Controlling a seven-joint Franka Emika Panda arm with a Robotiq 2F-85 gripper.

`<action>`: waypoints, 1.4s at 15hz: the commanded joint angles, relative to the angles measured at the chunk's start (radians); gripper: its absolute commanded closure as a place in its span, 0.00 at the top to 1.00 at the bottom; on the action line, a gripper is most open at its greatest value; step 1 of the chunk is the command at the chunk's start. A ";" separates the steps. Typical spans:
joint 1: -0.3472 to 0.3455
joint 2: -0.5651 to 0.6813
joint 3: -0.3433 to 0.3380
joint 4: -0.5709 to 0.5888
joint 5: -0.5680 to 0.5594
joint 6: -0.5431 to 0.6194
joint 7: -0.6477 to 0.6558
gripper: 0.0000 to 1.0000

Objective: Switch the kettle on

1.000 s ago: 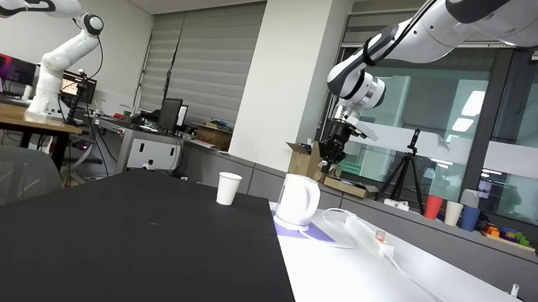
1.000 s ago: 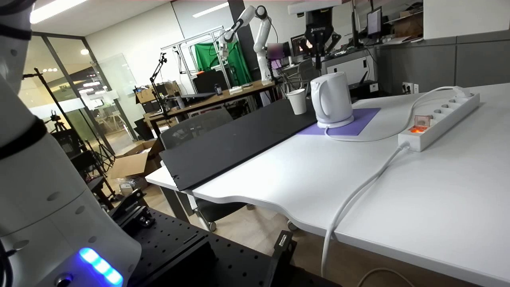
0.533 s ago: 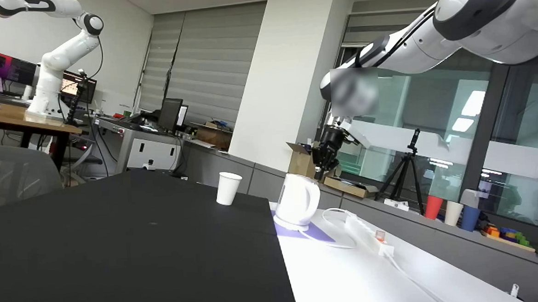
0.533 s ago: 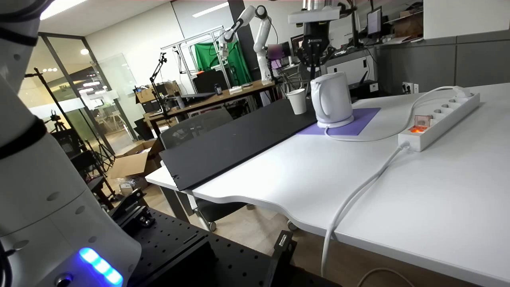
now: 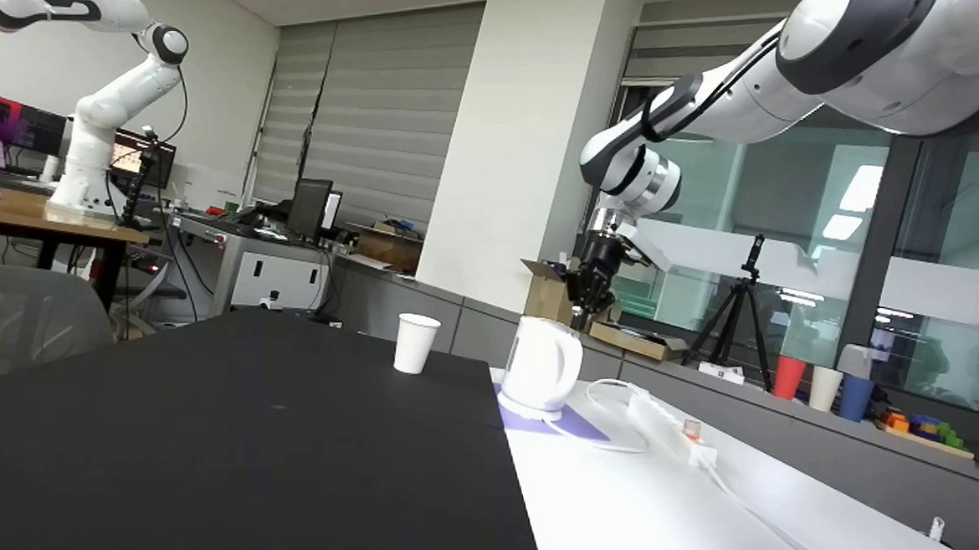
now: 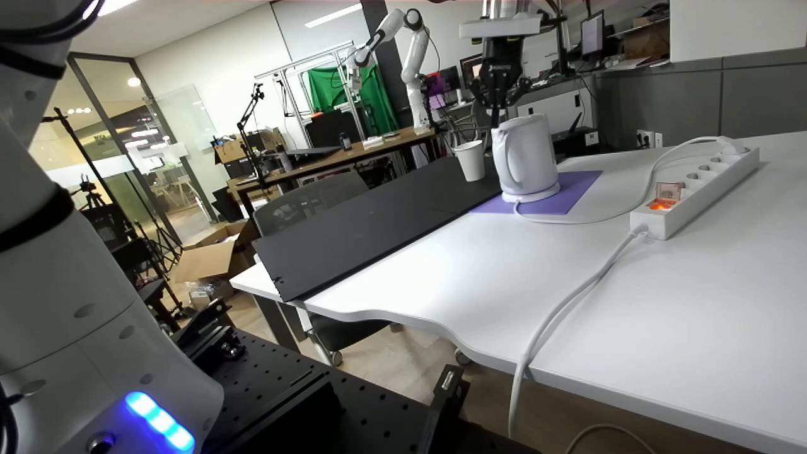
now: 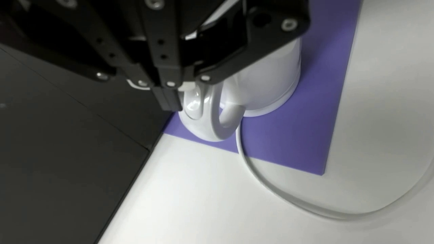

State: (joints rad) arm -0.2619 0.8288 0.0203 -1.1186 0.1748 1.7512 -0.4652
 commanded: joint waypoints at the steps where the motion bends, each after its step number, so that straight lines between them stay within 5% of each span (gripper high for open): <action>1: -0.007 0.060 0.007 0.104 -0.002 -0.056 0.029 0.00; 7: -0.009 0.095 0.013 0.148 0.004 -0.045 0.024 0.00; 18: 0.038 -0.014 0.035 -0.002 -0.033 0.398 -0.053 0.00; 19: 0.049 -0.024 0.026 -0.013 -0.053 0.436 -0.046 0.26; 21: 0.034 0.026 0.046 0.052 -0.051 0.413 -0.045 0.31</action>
State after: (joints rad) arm -0.2202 0.8532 0.0544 -1.0715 0.1333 2.1687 -0.5143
